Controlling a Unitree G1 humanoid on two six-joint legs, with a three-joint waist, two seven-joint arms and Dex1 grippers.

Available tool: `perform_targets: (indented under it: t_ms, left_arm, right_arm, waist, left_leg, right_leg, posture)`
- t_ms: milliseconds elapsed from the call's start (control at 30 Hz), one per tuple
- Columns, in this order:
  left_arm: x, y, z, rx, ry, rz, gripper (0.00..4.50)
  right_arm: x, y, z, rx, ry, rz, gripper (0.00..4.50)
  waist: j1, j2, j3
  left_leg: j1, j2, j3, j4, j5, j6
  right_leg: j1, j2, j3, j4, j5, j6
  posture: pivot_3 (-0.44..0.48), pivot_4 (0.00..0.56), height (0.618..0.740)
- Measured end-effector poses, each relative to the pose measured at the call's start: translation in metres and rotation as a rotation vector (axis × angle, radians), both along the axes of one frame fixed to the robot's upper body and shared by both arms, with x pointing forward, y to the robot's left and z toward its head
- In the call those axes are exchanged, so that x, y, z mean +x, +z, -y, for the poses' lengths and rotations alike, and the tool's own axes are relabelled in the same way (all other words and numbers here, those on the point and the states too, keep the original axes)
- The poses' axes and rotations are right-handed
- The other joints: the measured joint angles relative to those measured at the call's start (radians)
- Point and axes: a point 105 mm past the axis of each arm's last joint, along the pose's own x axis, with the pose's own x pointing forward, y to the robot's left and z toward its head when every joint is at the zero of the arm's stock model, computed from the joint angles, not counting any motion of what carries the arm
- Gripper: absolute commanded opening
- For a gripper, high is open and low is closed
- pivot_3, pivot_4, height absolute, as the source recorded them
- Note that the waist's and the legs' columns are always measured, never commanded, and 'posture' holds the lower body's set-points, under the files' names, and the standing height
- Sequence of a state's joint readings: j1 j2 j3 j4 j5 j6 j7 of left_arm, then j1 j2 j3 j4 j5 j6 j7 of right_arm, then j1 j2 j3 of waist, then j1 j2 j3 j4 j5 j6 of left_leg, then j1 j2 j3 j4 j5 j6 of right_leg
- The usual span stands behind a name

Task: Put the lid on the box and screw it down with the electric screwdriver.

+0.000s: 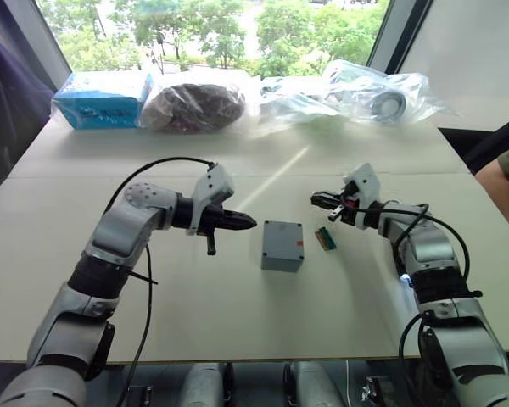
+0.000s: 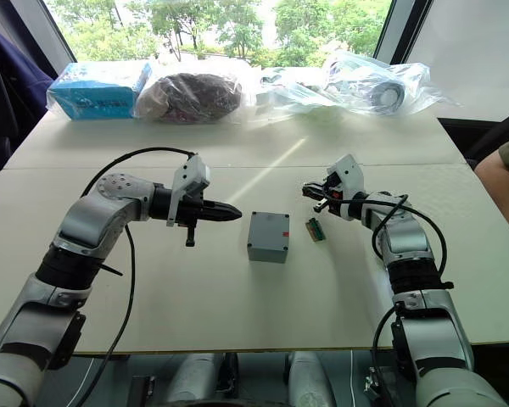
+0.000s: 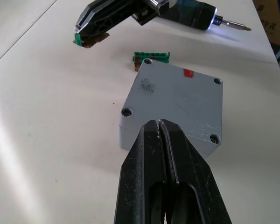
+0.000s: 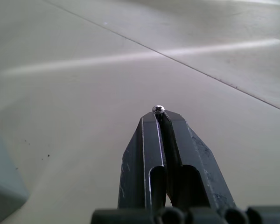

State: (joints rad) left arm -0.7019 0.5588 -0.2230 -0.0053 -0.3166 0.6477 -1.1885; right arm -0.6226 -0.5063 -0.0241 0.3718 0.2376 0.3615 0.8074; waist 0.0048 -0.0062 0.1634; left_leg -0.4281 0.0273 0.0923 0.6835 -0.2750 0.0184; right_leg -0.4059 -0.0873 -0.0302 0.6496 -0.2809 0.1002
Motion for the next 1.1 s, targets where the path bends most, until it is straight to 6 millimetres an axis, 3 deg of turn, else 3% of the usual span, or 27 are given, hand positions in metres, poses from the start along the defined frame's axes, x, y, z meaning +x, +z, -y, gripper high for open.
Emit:
perform_targets:
  t_ms: [133,533,700,833,933,1100]
  left_arm:
    - [0.0,0.0,0.001,-0.001,-0.005,-0.002,0.0]
    - [-0.001,-0.002,0.004,-0.003,-0.017,-0.008,0.0]
    - [-0.001,-0.002,0.004,-0.003,-0.016,-0.007,0.0]
    - [-0.001,-0.003,0.004,-0.002,-0.013,-0.007,0.0]
    - [-0.001,-0.003,0.004,-0.003,-0.01,-0.006,0.0]
    - [-0.001,-0.003,0.004,-0.003,-0.009,-0.005,0.0]
  right_arm:
    - [-0.002,0.005,0.002,0.033,-0.012,0.008,0.07]
    - [-0.002,-0.028,0.005,-0.016,-0.064,-0.046,0.07]
    - [0.002,-0.028,0.005,-0.034,-0.066,-0.027,0.07]
    - [0.002,-0.029,0.005,-0.039,-0.061,-0.025,1.12]
    - [0.002,-0.029,0.006,-0.044,-0.063,-0.025,2.54]
    - [0.001,-0.03,0.007,-0.043,-0.067,-0.043,2.54]
  waist:
    - [0.0,0.0,0.0]
    - [0.0,0.0,0.0]
    - [-0.002,0.0,0.0]
    - [-0.001,0.0,0.0]
    - [-0.001,0.0,0.0]
    - [-0.001,0.0,0.0]
  left_leg:
    - [0.0,0.0,0.0,0.0,0.0,0.0]
    - [0.0,0.0,0.0,0.0,0.0,0.0]
    - [0.0,0.0,0.0,0.0,0.0,0.0]
    - [0.0,0.0,0.0,0.0,0.0,0.0]
    - [0.0,0.0,0.0,0.0,0.0,0.0]
    - [0.0,0.0,0.0,0.0,0.0,0.0]
  right_leg:
    - [0.0,0.0,0.0,0.0,0.0,0.0]
    - [0.0,0.0,0.0,0.0,0.0,0.0]
    - [0.0,0.0,0.0,0.0,0.0,0.0]
    - [0.0,0.0,0.0,0.0,0.0,0.0]
    - [0.0,0.0,0.0,0.0,0.0,0.0]
    - [0.0,0.0,0.0,0.0,0.0,0.0]
  posture:
    - [0.0,0.15,0.74]
    - [0.0,0.15,0.74]
    - [0.0,0.15,0.74]
    - [0.0,0.15,0.74]
    - [0.0,0.15,0.74]
    - [0.0,0.15,0.74]
